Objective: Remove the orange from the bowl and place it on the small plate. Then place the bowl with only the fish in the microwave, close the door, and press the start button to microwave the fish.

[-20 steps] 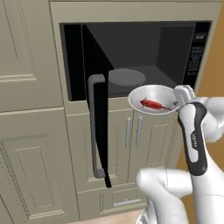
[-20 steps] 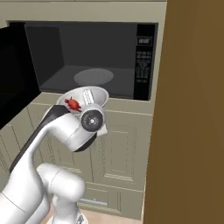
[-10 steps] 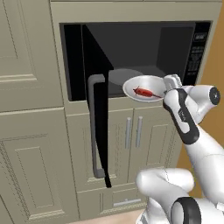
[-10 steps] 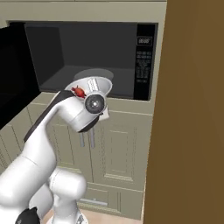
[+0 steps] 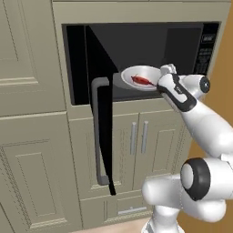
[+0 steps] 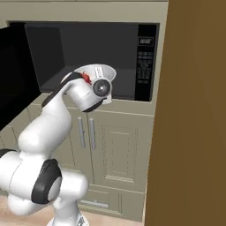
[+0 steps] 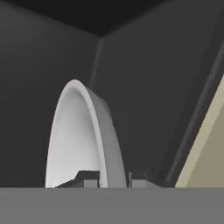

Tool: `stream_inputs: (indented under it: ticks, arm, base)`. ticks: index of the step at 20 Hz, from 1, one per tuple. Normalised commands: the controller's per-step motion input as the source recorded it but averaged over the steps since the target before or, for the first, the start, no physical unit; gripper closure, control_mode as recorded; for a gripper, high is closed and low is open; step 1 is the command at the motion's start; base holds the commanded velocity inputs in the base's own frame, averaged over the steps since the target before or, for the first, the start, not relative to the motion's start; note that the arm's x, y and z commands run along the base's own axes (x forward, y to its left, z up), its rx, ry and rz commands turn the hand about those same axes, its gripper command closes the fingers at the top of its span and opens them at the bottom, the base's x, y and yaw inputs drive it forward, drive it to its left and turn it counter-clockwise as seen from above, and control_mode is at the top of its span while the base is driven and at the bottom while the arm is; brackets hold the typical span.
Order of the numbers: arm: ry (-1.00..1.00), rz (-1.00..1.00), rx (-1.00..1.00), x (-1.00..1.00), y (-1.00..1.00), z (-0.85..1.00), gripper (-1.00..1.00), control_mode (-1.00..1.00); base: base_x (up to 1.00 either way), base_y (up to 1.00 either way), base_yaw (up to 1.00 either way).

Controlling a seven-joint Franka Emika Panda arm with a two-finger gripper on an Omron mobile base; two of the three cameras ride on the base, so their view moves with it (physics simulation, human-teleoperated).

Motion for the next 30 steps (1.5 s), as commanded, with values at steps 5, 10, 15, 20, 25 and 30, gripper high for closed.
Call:
stream_inputs:
  ticks: [5,10,15,20,25,30]
  arm:
    - [0.09,0.0,0.0,0.82,0.19,-0.07,1.0,-1.0]
    - [0.13,0.0,0.0,0.67,0.24,-0.23,1.0,-1.0]
    - [0.0,0.0,0.0,0.0,0.33,0.0,1.0,-1.0]
    - [0.0,0.0,0.0,0.07,0.34,0.0,-1.0,-1.0]
    - [-0.04,0.0,0.0,-0.02,0.05,0.19,-1.0,-1.0]
    - [-0.12,0.0,0.0,-0.63,-0.07,0.72,-1.0,-1.0]
  base:
    - [0.0,0.0,0.0]
    - [0.0,0.0,0.0]
    - [0.0,0.0,0.0]
    - [0.0,0.0,0.0]
    - [0.0,0.0,0.0]
    - [0.0,0.0,0.0]
